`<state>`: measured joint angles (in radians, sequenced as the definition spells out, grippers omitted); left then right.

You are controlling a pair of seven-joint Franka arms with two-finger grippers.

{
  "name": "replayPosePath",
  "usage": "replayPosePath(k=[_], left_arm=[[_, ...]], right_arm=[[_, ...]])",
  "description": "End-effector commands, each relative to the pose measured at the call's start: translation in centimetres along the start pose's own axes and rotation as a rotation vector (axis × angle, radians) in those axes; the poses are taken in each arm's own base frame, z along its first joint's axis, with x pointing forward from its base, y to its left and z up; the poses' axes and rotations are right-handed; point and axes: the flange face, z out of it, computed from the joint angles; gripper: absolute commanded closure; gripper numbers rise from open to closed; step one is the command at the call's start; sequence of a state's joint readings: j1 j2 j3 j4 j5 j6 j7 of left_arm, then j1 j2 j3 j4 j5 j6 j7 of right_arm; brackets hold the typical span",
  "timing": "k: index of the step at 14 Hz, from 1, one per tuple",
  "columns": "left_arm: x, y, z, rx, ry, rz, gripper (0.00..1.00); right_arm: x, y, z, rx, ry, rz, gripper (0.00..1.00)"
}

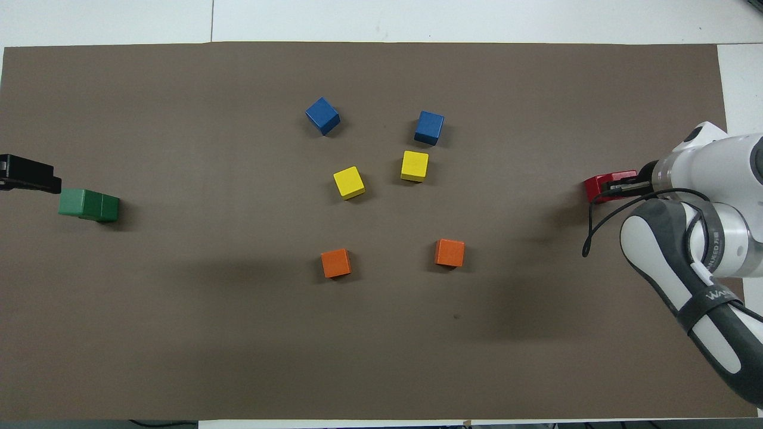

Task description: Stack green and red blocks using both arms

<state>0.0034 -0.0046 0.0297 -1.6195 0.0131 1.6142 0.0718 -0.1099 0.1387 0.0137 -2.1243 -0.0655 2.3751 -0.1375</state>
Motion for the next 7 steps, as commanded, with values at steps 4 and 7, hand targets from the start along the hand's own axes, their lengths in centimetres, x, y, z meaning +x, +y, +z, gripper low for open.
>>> replayPosePath(k=[4,7], left_arm=[[-0.95,0.64,-0.41,0.013,0.016,-0.03,0.0],[-0.91,0.71,-0.33,0.007,0.014,-0.031,0.0]], right_arm=[[-0.43,-0.16,-0.24,0.007,0.018,-0.005,1.0],[-0.43,-0.16,-0.24,0.006,0.018,-0.005,1.0]])
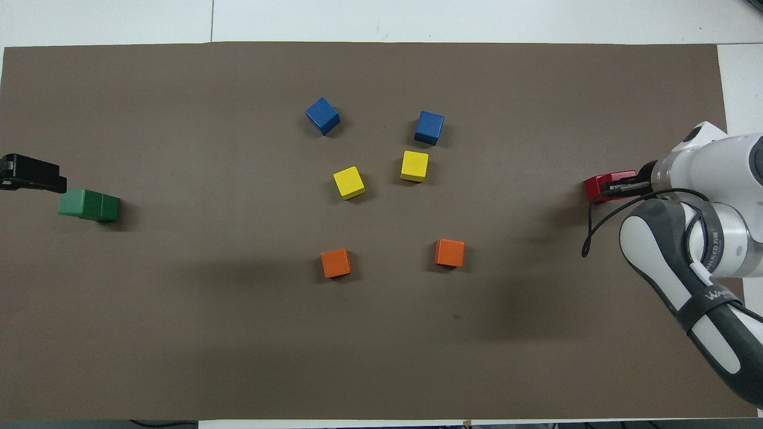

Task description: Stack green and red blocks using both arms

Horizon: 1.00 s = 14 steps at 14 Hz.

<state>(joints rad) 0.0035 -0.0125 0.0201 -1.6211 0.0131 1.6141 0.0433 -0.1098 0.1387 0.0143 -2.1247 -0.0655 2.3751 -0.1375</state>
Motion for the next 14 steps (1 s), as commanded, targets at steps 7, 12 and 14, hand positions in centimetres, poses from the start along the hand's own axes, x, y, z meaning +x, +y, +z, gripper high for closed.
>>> replayPosePath(k=[7,12,14], left_arm=[[-0.7,0.5,-0.1,-0.029,0.011,-0.015,0.0],[-0.8,0.4,0.0,-0.03,0.009,-0.018,0.0],[-0.7,0.5,0.0,-0.03,0.008,-0.015,0.0]], right_arm=[[-0.2,-0.1,-0.4,0.004,0.024,-0.007,0.0],[0.4,0.0,-1.0,0.002,0.035,-0.005,0.0],[1.5,0.1,-2.3,0.001,0.044,0.001,0.0]])
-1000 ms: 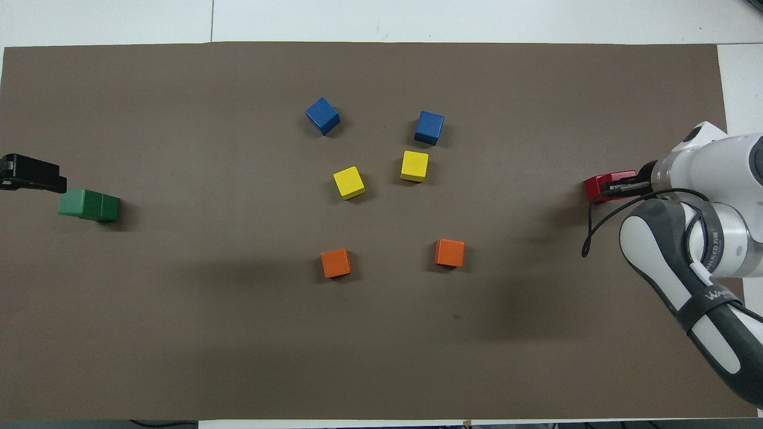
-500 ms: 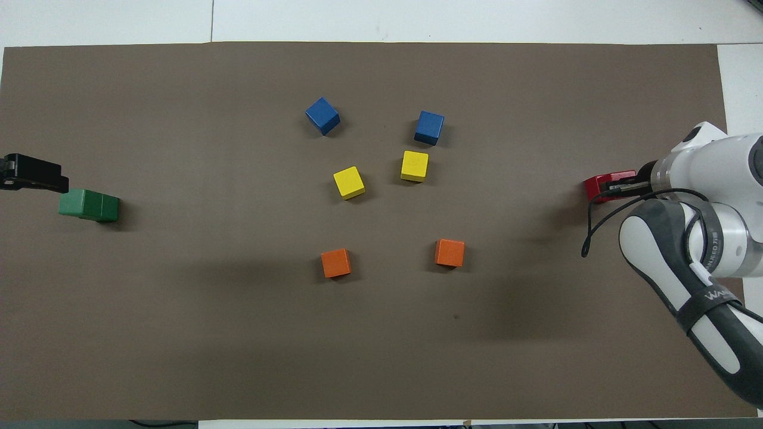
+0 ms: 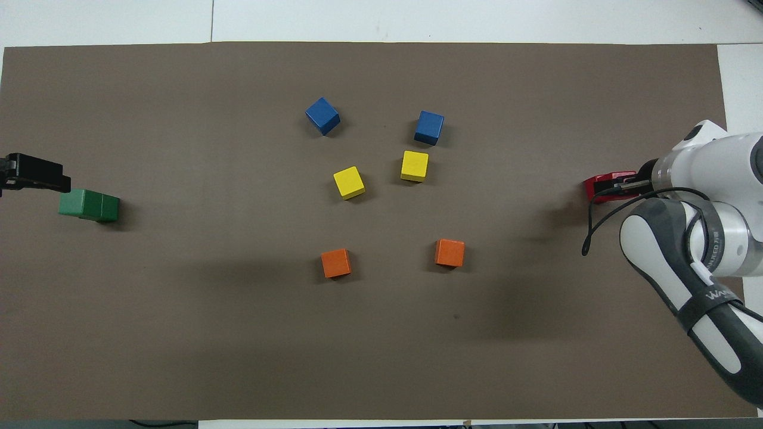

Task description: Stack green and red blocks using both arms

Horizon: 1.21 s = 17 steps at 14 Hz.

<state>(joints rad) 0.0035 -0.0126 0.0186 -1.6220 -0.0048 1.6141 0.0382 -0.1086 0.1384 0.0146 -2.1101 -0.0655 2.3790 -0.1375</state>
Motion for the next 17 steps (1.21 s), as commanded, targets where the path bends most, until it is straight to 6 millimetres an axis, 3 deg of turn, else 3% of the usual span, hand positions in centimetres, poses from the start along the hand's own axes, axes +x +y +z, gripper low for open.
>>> replayPosePath(k=[1,3,4,6,10,12,17], left_arm=[[-0.7,0.3,0.0,-0.012,0.008,-0.011,0.0],[-0.7,0.3,-0.1,-0.029,0.01,-0.015,0.0],[-0.7,0.4,0.0,-0.038,0.009,-0.015,0.0],[-0.8,0.4,0.0,-0.038,0.006,-0.017,0.0],[-0.7,0.3,-0.1,-0.037,0.007,-0.019,0.0],[-0.7,0.3,0.0,-0.037,0.004,-0.018,0.0],[-0.8,0.3,-0.2,-0.037,-0.003,-0.018,0.0]], right_arm=[[1.7,-0.6,-2.9,0.009,0.025,-0.001,0.0],[3.2,-2.3,-6.6,0.053,0.002,0.057,0.0],[3.6,-3.6,-9.5,0.063,-0.016,0.075,0.0],[2.5,-5.4,-14.6,0.065,-0.03,0.106,0.0],[-0.3,-5.7,-22.3,0.071,-0.055,0.099,0.0],[-0.2,-5.4,-24.6,0.071,-0.079,0.082,0.0],[1.5,-4.9,-25.4,0.062,-0.11,0.076,0.0]])
